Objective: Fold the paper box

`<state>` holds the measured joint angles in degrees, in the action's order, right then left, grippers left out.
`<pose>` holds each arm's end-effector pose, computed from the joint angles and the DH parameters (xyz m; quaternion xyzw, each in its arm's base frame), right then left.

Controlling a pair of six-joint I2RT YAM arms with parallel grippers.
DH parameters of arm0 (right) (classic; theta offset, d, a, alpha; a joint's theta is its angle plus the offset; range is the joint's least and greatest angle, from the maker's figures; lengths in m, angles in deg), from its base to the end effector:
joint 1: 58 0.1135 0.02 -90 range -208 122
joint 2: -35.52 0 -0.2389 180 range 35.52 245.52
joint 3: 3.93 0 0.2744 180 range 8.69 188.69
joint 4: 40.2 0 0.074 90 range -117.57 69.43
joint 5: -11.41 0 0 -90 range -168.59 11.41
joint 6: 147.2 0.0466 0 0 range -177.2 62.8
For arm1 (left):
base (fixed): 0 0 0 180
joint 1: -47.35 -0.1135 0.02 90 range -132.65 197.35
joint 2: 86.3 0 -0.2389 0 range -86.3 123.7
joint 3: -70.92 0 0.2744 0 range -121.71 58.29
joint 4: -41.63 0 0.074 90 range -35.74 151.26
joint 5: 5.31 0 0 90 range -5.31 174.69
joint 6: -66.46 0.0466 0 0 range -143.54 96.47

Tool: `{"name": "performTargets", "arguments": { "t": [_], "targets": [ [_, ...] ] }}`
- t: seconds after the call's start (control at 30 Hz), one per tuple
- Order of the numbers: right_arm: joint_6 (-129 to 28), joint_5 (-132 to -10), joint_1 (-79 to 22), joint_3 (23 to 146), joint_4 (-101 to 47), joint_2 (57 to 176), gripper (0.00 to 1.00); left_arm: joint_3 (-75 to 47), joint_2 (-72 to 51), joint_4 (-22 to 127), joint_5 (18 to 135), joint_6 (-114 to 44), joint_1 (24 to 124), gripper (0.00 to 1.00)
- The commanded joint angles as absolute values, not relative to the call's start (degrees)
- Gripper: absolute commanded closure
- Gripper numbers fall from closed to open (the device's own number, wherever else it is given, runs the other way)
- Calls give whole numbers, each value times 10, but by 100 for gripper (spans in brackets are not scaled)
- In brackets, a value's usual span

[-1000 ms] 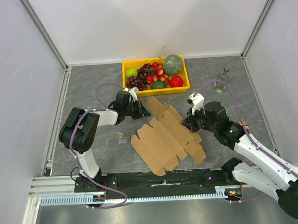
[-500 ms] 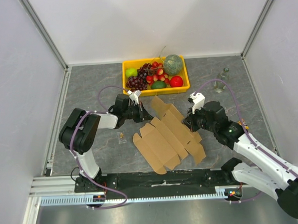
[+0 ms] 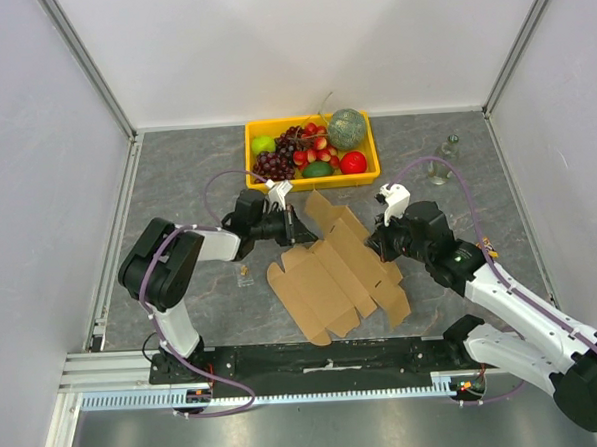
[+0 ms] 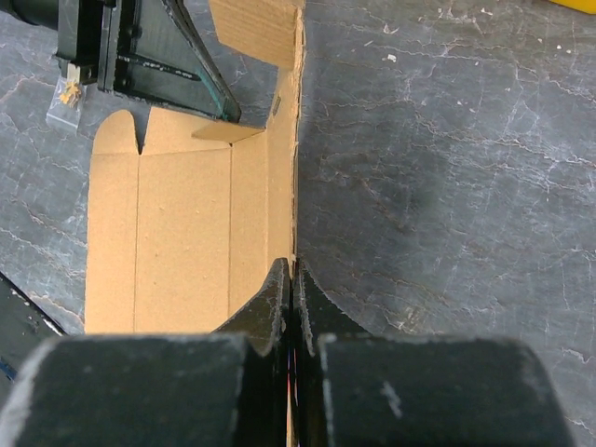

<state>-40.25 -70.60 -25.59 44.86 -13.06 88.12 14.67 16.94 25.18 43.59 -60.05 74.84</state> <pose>0.2090 0.1404 0.2233 -0.1508 0.8555 0.2604 0.4214 0.3015 -0.1914 0.0900 0.1096 0.8243 -0.5046 0.2323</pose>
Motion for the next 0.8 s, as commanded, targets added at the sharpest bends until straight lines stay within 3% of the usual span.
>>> {"name": "performTargets", "arguments": {
  "t": [0.0,0.5,0.77],
  "targets": [
    [-398,-717,-256,473,-159,882,100,146,141,231,417,-610,768,98],
    [-387,-718,-256,482,-168,893,100,154,184,215,439,-607,795,98],
    [-446,-750,-254,525,-116,927,100,141,161,197,421,-626,745,98]
  ]
}}
